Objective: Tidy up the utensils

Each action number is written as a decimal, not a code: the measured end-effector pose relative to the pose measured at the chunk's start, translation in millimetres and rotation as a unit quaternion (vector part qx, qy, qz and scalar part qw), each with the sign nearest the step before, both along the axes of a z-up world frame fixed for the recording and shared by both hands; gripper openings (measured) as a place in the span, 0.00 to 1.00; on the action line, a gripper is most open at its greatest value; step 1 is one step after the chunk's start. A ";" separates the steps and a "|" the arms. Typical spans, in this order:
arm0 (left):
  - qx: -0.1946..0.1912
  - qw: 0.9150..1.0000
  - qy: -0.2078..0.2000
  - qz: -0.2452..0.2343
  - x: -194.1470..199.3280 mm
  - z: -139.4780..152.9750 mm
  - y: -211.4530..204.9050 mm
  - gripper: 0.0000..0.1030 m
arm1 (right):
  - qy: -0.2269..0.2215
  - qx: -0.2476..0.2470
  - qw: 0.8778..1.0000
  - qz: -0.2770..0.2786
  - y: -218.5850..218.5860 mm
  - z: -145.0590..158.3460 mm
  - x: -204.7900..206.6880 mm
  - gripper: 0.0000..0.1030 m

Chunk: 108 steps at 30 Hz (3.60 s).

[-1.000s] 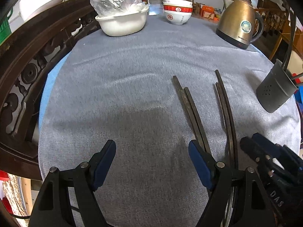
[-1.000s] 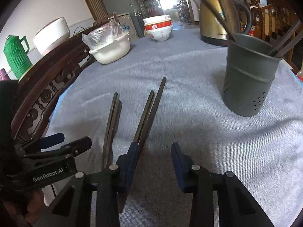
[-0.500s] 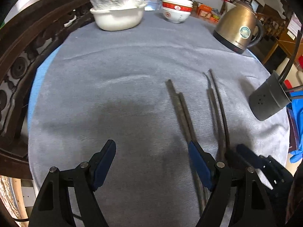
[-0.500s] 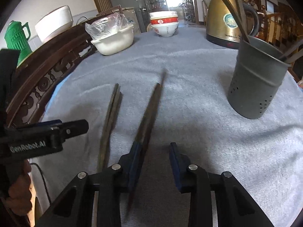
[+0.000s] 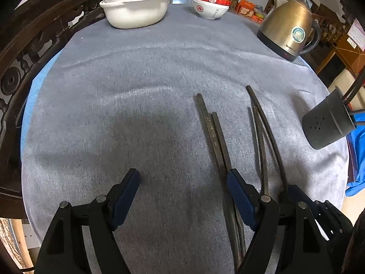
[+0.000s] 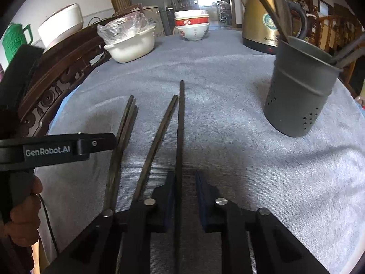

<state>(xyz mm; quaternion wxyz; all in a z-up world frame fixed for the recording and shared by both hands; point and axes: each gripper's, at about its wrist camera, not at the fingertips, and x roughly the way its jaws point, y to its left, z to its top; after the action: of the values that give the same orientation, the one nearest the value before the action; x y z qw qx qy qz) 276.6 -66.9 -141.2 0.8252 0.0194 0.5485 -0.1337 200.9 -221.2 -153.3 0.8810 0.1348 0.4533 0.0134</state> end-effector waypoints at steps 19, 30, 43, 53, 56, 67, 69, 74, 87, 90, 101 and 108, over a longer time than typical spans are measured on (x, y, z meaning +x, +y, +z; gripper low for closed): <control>0.001 1.000 0.015 -0.007 13.0 -5.7 -1.2 0.77 | 0.047 0.075 0.995 -0.046 -21.8 -1.9 -14.7 0.08; 0.025 0.999 0.025 -0.004 4.9 1.4 9.5 0.69 | 0.081 0.129 0.987 -0.049 -27.0 -1.4 -45.5 0.12; 0.028 0.999 0.019 -0.013 36.8 1.0 -7.3 0.69 | -0.013 0.056 0.997 -0.043 -31.9 27.3 1.8 0.29; 0.021 0.999 0.040 -0.011 61.1 -4.0 -7.0 0.62 | 0.019 0.007 0.999 -0.045 -26.5 10.0 65.8 0.29; 0.022 0.999 0.044 -0.009 71.2 -3.7 -9.5 0.62 | 0.034 -0.006 0.998 -0.049 -24.6 5.7 77.6 0.28; 0.000 0.998 0.061 0.007 101.0 -5.4 -18.9 0.31 | 0.041 -0.026 0.997 -0.059 -28.3 4.6 98.9 0.08; -0.001 0.998 0.062 0.007 101.3 -4.5 -17.2 0.11 | 0.038 -0.020 0.997 -0.060 -30.1 5.1 94.0 0.07; -0.021 0.998 0.062 0.015 88.6 3.1 -4.0 0.09 | 0.012 0.000 0.998 -0.057 -33.5 18.7 72.0 0.07; -0.062 0.996 -0.060 0.023 18.0 105.5 26.8 0.09 | -0.121 0.049 0.991 -0.038 -45.8 96.0 -12.9 0.07; -0.072 0.994 -0.086 0.014 -1.1 129.0 30.2 0.08 | -0.154 0.057 0.985 -0.041 -51.9 113.8 -33.4 0.07; -0.094 0.982 -0.159 -0.030 -47.1 182.8 -1.5 0.07 | -0.243 0.065 0.962 -0.105 -93.8 152.2 -81.6 0.07; -0.106 0.974 -0.190 -0.058 -63.5 213.2 -23.7 0.07 | -0.275 0.069 0.948 -0.144 -121.5 168.3 -91.3 0.07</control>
<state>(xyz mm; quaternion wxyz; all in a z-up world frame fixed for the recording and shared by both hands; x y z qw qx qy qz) 213.1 -90.5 72.1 0.9023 -0.0117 0.3627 -0.2327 109.6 -342.7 14.9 0.9526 0.2499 0.1672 -0.0456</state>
